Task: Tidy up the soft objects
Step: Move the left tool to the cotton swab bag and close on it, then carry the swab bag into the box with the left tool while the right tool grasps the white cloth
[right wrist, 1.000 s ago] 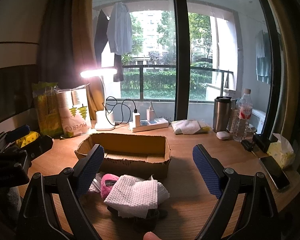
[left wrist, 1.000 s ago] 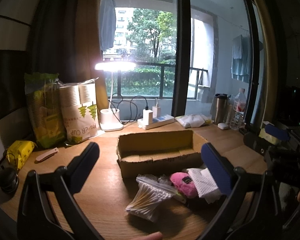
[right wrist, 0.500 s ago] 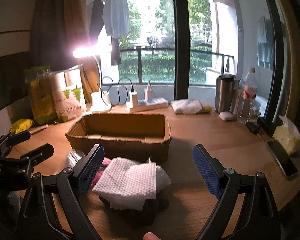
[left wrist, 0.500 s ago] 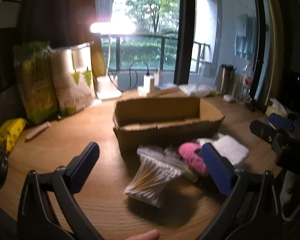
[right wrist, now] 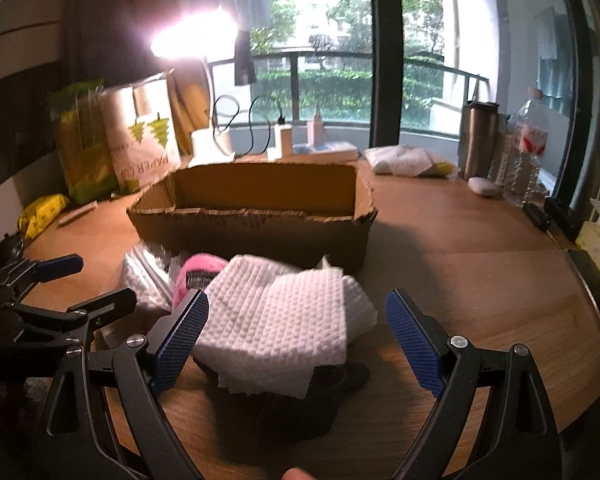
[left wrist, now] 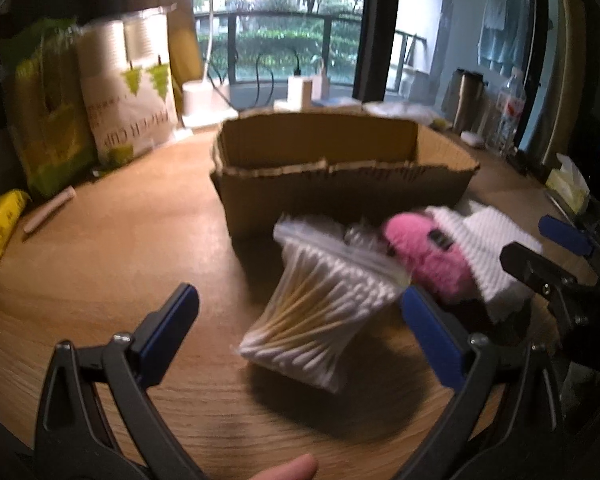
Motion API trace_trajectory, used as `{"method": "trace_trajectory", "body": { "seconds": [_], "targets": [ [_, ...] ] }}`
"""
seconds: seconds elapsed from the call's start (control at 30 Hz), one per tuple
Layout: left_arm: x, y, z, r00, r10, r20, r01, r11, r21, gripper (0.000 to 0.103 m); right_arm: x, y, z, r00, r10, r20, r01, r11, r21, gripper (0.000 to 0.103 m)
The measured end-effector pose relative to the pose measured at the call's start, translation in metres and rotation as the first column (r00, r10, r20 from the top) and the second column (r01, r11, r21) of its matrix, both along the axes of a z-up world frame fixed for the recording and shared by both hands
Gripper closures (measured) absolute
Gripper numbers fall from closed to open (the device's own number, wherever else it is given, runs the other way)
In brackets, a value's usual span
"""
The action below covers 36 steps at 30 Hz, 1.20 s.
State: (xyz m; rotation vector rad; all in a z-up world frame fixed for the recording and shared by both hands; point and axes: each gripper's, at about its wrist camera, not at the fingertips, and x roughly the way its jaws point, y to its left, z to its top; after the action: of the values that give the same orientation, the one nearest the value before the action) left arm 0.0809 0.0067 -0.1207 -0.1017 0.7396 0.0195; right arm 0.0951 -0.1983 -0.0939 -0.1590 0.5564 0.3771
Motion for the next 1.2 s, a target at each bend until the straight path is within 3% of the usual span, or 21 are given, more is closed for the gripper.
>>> {"method": "trace_trajectory", "body": {
  "seconds": [0.13, 0.2, 0.27, 0.33, 0.43, 0.47, 0.63, 0.87, 0.97, 1.13, 1.2],
  "targets": [
    [0.002, 0.001, -0.007, 1.000, -0.006, -0.031, 0.006, 1.000, -0.004, 0.002, -0.002, 0.007, -0.007, 1.000, 0.027, -0.005, -0.027, 0.999, -0.030, 0.012],
    [0.002, -0.001, -0.007, 0.999, -0.015, -0.033, 0.015, 1.000, -0.005, 0.003, -0.001, 0.010, -0.008, 0.999, 0.040, -0.009, -0.040, 0.998, -0.039, 0.018],
    [0.003, -0.005, -0.007, 0.999, -0.027, -0.037, 0.027, 1.000, 0.005, 0.014, -0.001, 0.012, -0.010, 0.999, 0.048, -0.012, -0.048, 0.998, -0.049, 0.020],
    [0.004, -0.007, -0.009, 0.998, -0.043, -0.049, 0.043, 0.999, 0.008, 0.019, -0.002, 0.014, -0.011, 0.998, 0.060, -0.015, -0.061, 0.996, -0.058, 0.026],
    [0.005, -0.012, -0.012, 0.996, -0.062, -0.062, 0.063, 0.998, 0.010, 0.038, -0.002, 0.018, -0.013, 0.996, 0.084, -0.026, -0.086, 0.993, -0.078, 0.040],
    [0.005, -0.013, -0.012, 0.996, -0.065, -0.064, 0.066, 0.998, 0.012, 0.042, -0.003, 0.020, -0.014, 0.996, 0.091, -0.023, -0.093, 0.991, -0.093, 0.049],
    [0.004, -0.013, -0.011, 0.995, -0.075, -0.065, 0.075, 0.997, 0.006, 0.055, -0.010, 0.027, -0.012, 0.992, 0.122, 0.014, -0.119, 0.984, -0.135, 0.084],
    [-0.004, -0.010, -0.001, 0.996, -0.089, -0.026, 0.089, 0.996, -0.009, 0.060, -0.025, 0.024, 0.007, 0.984, 0.149, 0.097, -0.138, 0.984, -0.117, 0.089],
    [-0.010, -0.009, 0.008, 0.996, -0.089, 0.006, 0.089, 0.996, -0.009, 0.061, -0.030, 0.024, 0.015, 0.978, 0.166, 0.125, -0.153, 0.982, -0.109, 0.096],
    [-0.014, -0.004, 0.020, 0.996, -0.087, 0.037, 0.088, 0.996, -0.015, 0.061, -0.022, 0.028, 0.009, 0.985, 0.158, 0.068, -0.149, 0.981, -0.121, 0.096],
    [-0.017, -0.002, 0.025, 0.995, -0.084, 0.057, 0.085, 0.996, -0.015, 0.061, -0.018, 0.023, 0.009, 0.988, 0.146, 0.048, -0.141, 0.986, -0.084, 0.093]
  ]
}}
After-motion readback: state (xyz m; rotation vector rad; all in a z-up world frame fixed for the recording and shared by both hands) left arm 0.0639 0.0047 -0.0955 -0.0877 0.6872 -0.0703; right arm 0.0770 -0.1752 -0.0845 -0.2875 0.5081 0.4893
